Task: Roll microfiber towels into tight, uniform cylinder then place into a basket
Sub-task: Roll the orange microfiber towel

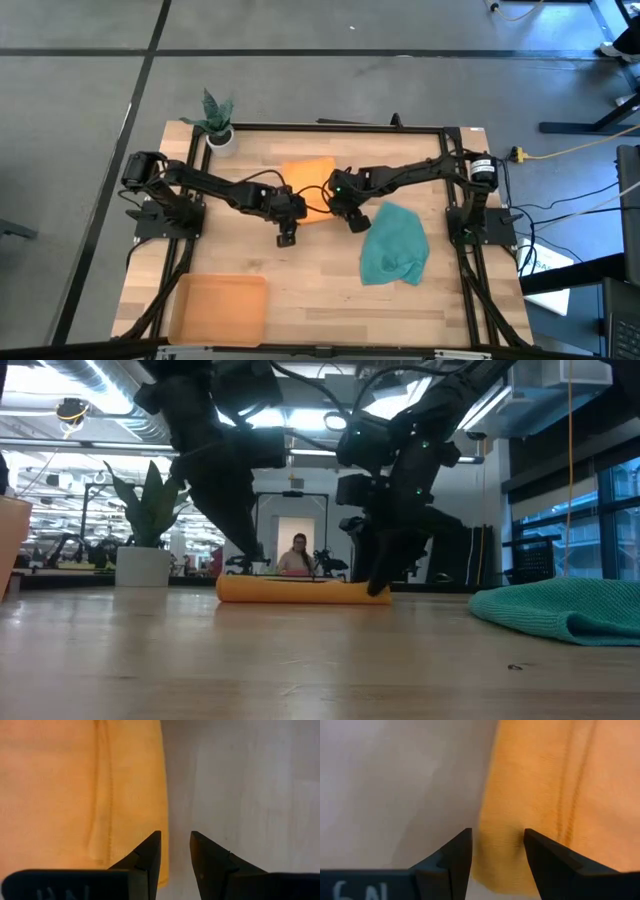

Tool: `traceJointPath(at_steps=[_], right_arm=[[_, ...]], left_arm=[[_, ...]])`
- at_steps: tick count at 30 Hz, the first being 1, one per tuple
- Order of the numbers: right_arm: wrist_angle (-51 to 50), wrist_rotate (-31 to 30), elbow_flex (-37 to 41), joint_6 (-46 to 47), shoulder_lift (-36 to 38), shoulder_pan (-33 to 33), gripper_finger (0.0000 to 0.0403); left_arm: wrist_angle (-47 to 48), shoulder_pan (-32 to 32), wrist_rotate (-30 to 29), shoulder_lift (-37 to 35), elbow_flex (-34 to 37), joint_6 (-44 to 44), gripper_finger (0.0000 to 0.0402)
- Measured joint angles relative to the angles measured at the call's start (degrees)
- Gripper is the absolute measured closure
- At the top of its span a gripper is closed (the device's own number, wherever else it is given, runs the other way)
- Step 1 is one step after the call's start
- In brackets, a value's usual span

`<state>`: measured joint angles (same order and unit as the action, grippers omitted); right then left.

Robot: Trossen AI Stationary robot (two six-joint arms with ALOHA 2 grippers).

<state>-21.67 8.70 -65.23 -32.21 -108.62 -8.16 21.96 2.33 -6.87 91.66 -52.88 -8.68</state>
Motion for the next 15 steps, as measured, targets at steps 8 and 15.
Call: traceJointPath(at_steps=[8,15], right_arm=[[0.36,1.53,-0.04,0.08,-2.04,0.49,0.0223],[0.85,1.18,-0.13,0.21,-2.82,0.85,0.0242]], left_arm=[[0.25,-0.04,-1.41,0.0,0.0,-0.13,0.0306],[0.6,-0.04,-1.4,0.0,0.0,-0.2,0.0306]])
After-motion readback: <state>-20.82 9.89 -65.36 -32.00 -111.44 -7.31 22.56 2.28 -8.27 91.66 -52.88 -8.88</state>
